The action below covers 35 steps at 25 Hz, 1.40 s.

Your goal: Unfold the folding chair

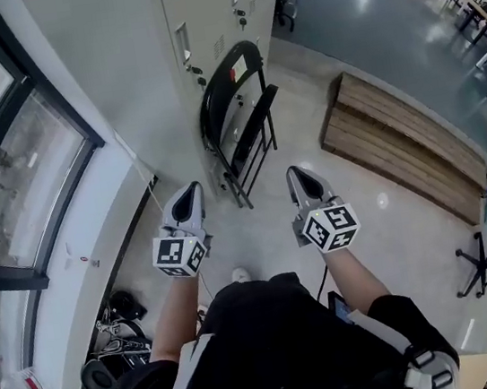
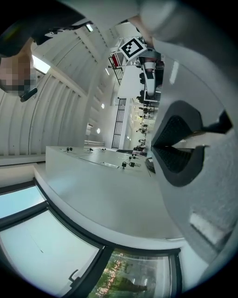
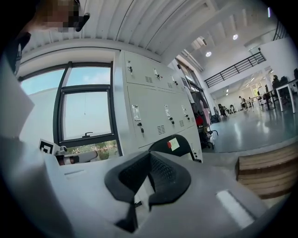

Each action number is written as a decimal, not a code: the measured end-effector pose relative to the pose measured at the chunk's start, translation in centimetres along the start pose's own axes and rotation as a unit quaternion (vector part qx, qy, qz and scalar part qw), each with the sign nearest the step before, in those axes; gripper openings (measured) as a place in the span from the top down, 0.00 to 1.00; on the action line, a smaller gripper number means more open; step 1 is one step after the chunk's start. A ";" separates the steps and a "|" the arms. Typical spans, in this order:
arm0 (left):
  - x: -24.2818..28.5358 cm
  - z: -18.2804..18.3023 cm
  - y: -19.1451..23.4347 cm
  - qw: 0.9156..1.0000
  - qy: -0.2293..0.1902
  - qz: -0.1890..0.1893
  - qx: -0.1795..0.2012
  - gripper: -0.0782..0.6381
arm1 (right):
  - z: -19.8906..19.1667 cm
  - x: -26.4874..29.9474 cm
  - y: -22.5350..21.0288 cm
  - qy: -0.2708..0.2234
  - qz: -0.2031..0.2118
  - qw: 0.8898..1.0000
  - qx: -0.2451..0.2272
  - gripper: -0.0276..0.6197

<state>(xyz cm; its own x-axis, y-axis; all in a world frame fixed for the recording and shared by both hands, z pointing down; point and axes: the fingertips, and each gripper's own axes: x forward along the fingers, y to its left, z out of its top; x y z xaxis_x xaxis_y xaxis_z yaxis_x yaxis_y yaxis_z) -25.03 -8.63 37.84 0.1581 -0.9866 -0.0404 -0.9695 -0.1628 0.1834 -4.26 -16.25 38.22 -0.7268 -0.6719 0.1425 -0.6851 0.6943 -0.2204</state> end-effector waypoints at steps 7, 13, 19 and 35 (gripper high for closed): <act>2.9 -2.9 1.7 0.999 0.040 -0.004 -0.008 0.88 | -2.9 2.0 -1.8 0.029 -0.022 0.999 0.024 0.95; 6.3 -5.0 2.2 0.998 0.057 0.009 -0.023 0.88 | -5.9 5.2 -6.1 0.071 -0.042 0.996 0.033 0.95; 10.1 -6.8 4.3 0.995 0.085 0.048 -0.019 0.88 | -7.8 11.0 -10.8 0.111 -0.043 0.992 0.045 0.95; 17.6 -13.0 8.7 0.975 0.148 0.163 -0.024 0.72 | -14.9 22.9 -16.6 0.204 0.003 0.972 0.112 0.81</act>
<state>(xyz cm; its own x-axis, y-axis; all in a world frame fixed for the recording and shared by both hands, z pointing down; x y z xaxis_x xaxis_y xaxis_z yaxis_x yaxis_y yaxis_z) -28.21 -27.58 51.45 -0.1024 -0.9443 0.3127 -0.9683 0.1666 0.1859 -10.31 -39.33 59.49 -0.7212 -0.4779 0.5015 -0.6860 0.5931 -0.4214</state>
